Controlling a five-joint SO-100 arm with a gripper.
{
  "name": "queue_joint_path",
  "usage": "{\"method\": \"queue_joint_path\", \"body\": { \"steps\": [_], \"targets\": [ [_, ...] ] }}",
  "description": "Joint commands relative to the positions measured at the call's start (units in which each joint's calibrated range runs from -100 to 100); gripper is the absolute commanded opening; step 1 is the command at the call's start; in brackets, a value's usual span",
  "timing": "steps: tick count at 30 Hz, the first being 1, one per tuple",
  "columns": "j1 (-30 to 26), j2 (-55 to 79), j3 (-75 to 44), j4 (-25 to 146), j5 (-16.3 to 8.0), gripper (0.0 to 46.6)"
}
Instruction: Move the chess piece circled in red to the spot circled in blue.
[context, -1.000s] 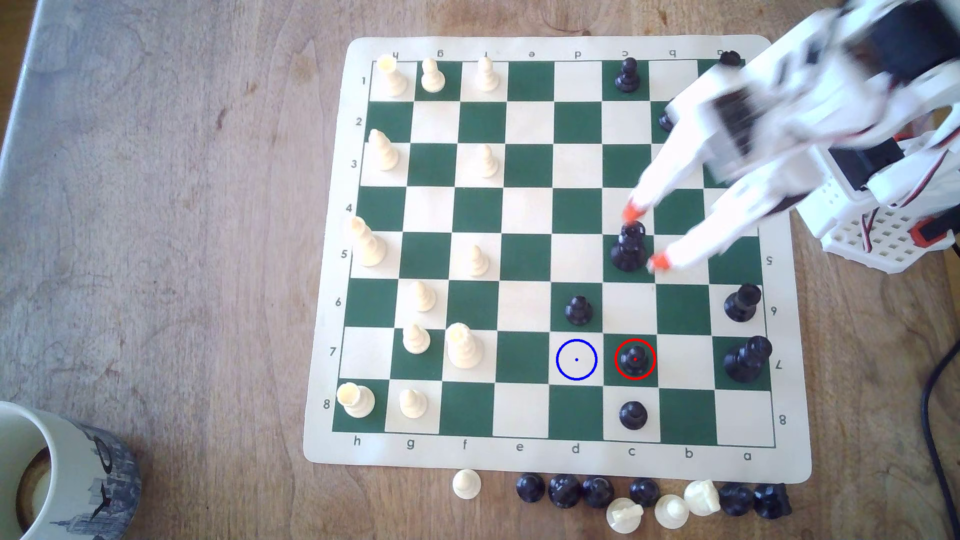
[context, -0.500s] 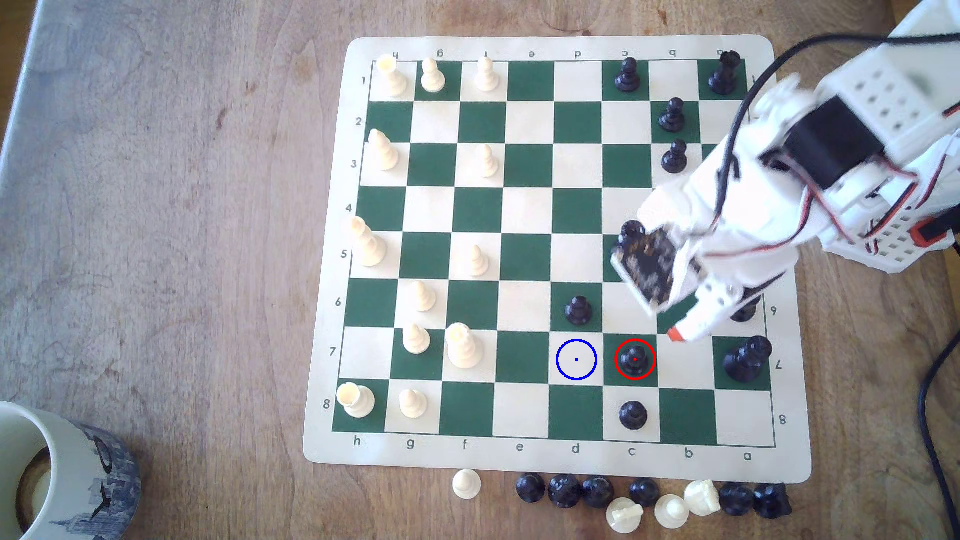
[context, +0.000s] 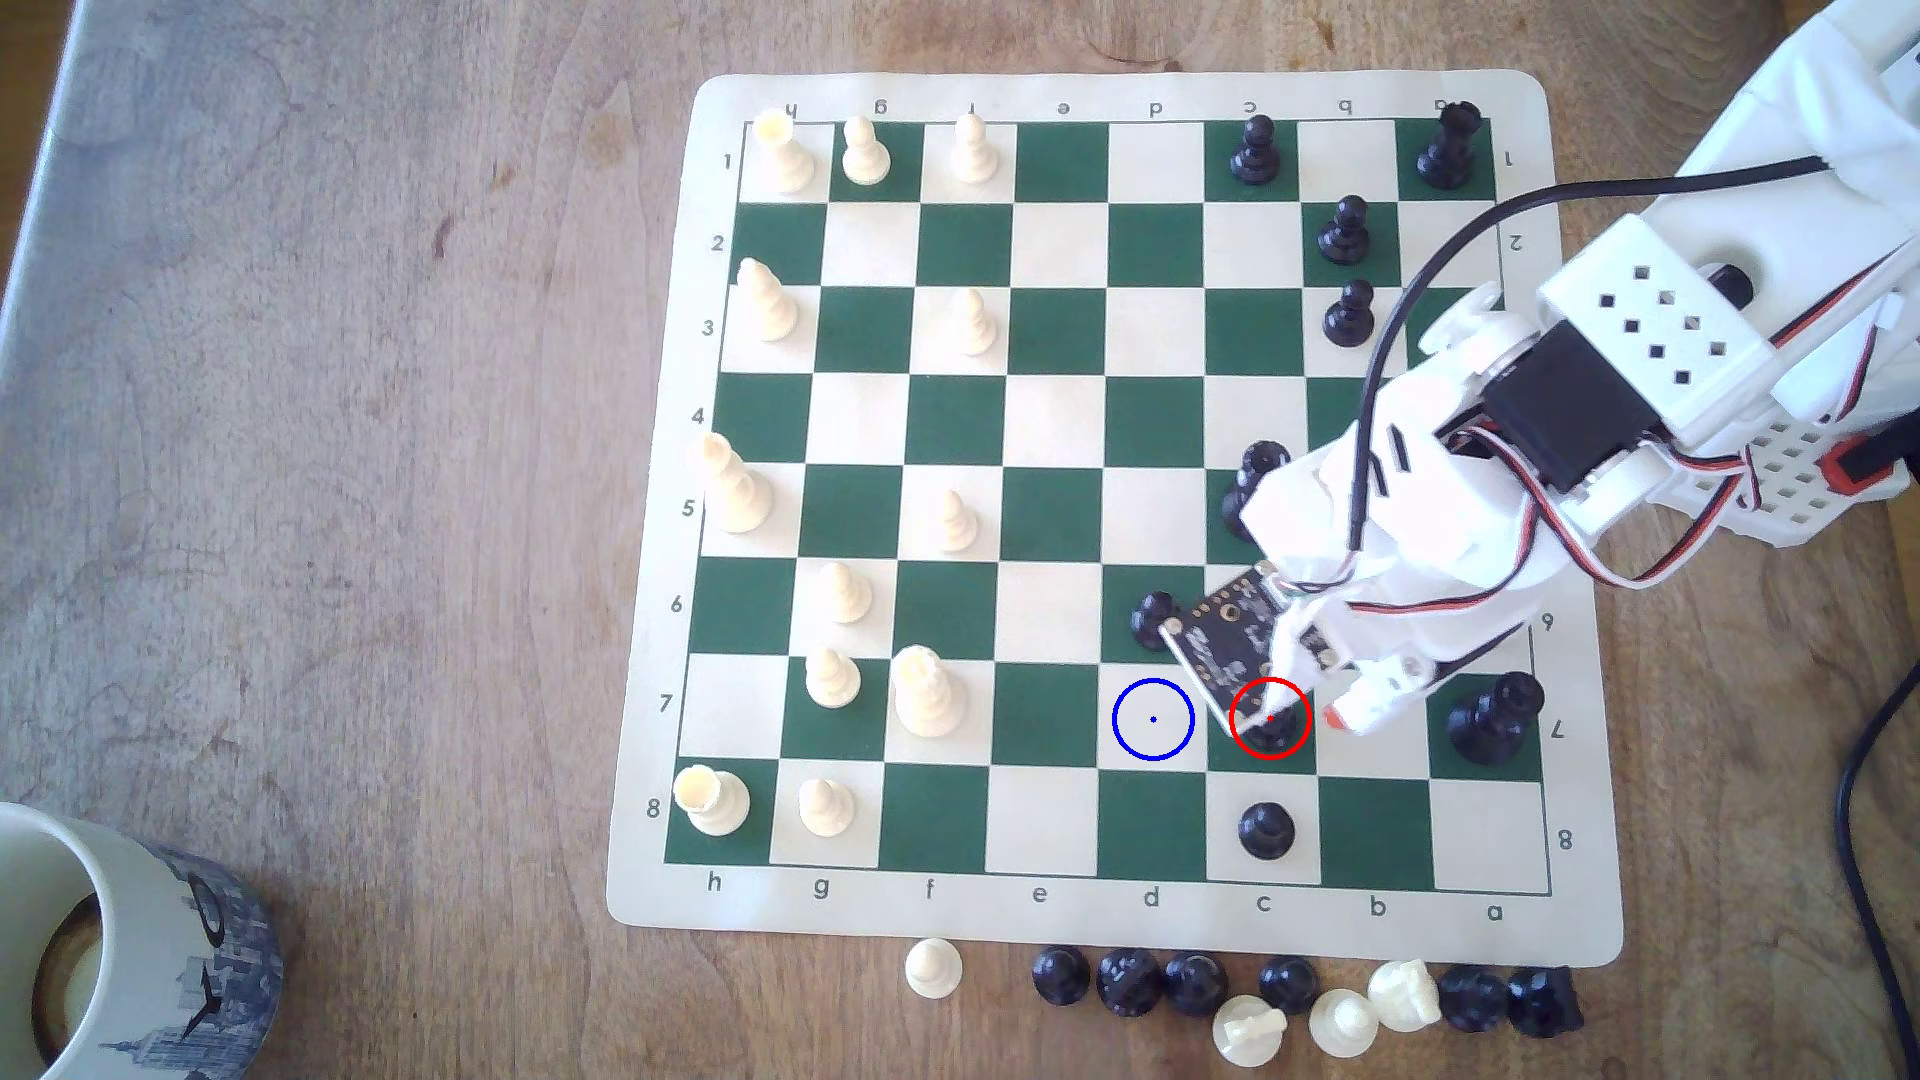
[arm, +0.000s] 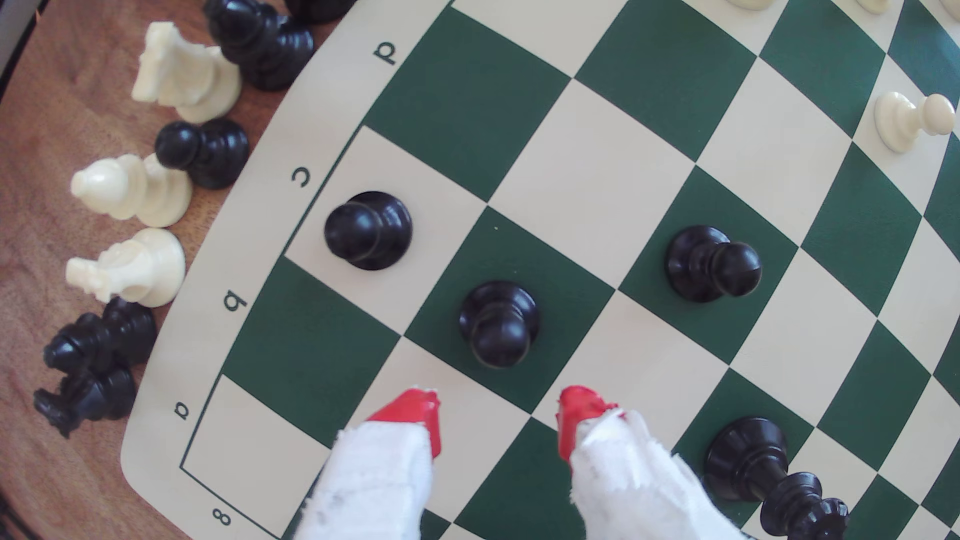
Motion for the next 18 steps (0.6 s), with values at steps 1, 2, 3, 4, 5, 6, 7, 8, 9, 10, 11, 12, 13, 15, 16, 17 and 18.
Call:
{"method": "queue_joint_path", "body": {
  "steps": [1,2,3,4,5,6,7,8,9,10,11,12,13,15,16,17,18],
  "targets": [
    [0.1,1.6,-3.1,-2.1,0.0,13.0],
    [0.2,2.2,-3.1,-2.5,0.1,13.0],
    [0.4,2.9,-3.1,-2.9,0.2,12.9],
    [0.5,3.4,-3.1,-3.3,0.2,12.9],
    [0.5,4.0,-3.2,-3.9,0.2,12.9],
    [0.7,5.5,-3.5,-4.7,0.3,12.8],
    [0.7,6.2,-3.8,-4.9,0.3,12.7],
    [0.7,6.9,-4.1,-5.1,0.3,12.4],
    [0.7,7.4,-4.5,-5.2,0.3,12.3],
    [0.6,8.8,-5.6,-5.2,0.3,12.0],
    [0.5,9.4,-6.2,-5.3,0.3,11.9],
    [0.5,10.1,-6.9,-5.4,0.3,11.8],
    [0.4,10.8,-7.4,-5.6,0.3,11.8],
    [0.3,12.6,-8.8,-6.0,0.2,11.7],
    [0.3,12.9,-9.0,-6.1,0.2,11.7],
    [0.3,13.1,-9.1,-6.2,0.2,11.7],
    [0.2,13.2,-9.2,-6.3,0.2,11.7]
  ]
}}
